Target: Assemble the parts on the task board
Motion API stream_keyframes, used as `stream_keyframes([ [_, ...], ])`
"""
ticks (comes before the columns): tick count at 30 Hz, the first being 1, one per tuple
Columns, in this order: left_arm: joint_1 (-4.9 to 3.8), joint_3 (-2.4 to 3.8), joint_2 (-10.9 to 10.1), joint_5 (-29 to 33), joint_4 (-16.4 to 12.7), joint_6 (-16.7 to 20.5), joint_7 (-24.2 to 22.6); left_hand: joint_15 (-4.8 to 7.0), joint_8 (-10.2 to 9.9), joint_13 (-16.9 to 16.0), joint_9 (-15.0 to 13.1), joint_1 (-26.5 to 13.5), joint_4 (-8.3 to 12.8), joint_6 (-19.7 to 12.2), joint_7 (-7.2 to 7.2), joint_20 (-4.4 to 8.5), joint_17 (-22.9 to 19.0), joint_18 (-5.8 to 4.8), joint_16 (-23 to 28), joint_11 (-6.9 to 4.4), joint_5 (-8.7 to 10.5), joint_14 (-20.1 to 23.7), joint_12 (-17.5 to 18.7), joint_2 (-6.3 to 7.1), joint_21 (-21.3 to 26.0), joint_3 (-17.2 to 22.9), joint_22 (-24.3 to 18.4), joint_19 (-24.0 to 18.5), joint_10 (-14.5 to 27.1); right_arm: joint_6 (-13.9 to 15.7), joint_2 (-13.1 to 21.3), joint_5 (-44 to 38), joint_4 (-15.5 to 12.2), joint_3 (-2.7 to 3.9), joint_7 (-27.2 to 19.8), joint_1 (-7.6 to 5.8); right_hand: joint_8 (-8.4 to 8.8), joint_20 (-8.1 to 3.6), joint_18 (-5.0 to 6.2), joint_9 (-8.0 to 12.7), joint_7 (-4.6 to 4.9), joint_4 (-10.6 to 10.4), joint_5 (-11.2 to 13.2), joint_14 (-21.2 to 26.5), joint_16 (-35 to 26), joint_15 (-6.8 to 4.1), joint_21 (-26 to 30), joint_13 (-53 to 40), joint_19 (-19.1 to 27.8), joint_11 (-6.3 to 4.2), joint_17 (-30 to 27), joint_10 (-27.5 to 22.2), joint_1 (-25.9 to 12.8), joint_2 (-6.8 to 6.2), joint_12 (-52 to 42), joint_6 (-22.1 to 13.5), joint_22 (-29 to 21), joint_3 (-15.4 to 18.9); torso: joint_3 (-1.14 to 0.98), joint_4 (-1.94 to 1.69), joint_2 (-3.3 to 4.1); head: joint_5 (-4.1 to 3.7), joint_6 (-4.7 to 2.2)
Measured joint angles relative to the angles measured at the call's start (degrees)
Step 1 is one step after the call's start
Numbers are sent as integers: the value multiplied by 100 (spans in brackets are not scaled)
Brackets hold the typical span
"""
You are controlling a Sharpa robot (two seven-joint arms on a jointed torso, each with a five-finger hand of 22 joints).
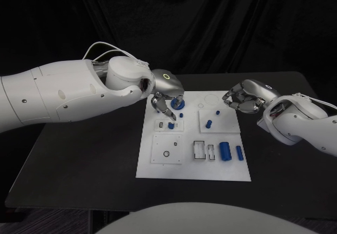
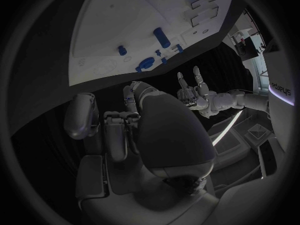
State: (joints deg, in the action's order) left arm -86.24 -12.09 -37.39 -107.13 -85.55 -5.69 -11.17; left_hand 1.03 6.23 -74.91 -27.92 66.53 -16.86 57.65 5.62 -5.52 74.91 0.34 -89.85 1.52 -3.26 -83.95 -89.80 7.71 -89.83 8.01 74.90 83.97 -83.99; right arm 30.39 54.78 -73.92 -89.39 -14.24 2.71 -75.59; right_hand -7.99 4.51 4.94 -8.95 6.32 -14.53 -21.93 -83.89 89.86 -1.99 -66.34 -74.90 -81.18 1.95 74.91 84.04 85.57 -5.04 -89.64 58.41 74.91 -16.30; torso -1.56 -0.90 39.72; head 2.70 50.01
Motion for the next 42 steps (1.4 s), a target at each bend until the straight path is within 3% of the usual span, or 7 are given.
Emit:
stream_keyframes([
  [6, 16, 1, 145, -139, 129, -168, -157, -64, -139, 0, 119, 88, 9, -33, 33, -19, 0, 1, 0, 58, 0, 0, 0, -99, 0, -18, 0, 9, 5, 29, -4, 11, -7, 0, -21, 0, 0, 0, 0, 0, 0, 0, 0, 0, 0, 0, 0, -3, 0, 0, 0, 0, 0, 0, 0, 0, 0, 0, 19, -12, 23, 8, 0],
  [15, 236, -3, 236, -253, 230, -299, -316, -75, -158, 0, 169, 127, 26, 7, 73, -43, 0, 1, 0, 77, -1, -11, 0, -60, 0, -33, 0, 1, -15, 46, -14, 24, -9, 0, -34, 0, 0, 0, 0, 0, 0, 0, 0, 0, 0, 0, 0, -4, 0, 0, 0, 0, 0, 0, 0, 0, 0, 0, 38, -5, 77, 28, 0],
  [23, 349, -1, 243, -416, 268, -337, -353, -83, -158, 0, 194, 123, -5, 84, 64, -83, 0, 1, 0, 77, -1, -20, 0, -64, 0, -136, 0, 1, -15, 47, -24, 55, -1, 0, -40, 0, 0, 0, 0, 0, 0, 0, -40, 0, 0, 0, 0, -4, 0, 0, 0, 0, 1, 0, 0, 0, 0, 0, 42, -3, 91, 29, 1],
  [32, 421, -1, 233, -520, 289, -349, -350, -83, -193, 0, 237, 149, 23, 122, 62, -83, 0, 2, 0, 77, -43, -20, 0, -139, 0, -130, 0, 1, -15, 45, -33, 90, 6, 0, -44, 0, 0, 0, 0, 0, 1, 0, -39, 0, 0, 0, 0, -3, 0, 0, 0, 0, 1, -1, 0, -1, 0, 0, 46, 3, 85, 46, 1],
  [42, 466, 1, 228, -562, 330, -370, -284, -83, -219, 0, 317, 513, 60, 122, 62, -83, 0, 1, 0, 76, -156, -20, 0, -206, 0, 177, 0, 1, -15, 35, -37, 106, 21, 0, -43, 0, 0, 0, 0, 0, 1, 0, -39, 0, 0, 0, 0, -2, 0, 0, 0, 0, 1, -1, 0, -1, 0, 0, 45, 0, 84, 32, -2],
])
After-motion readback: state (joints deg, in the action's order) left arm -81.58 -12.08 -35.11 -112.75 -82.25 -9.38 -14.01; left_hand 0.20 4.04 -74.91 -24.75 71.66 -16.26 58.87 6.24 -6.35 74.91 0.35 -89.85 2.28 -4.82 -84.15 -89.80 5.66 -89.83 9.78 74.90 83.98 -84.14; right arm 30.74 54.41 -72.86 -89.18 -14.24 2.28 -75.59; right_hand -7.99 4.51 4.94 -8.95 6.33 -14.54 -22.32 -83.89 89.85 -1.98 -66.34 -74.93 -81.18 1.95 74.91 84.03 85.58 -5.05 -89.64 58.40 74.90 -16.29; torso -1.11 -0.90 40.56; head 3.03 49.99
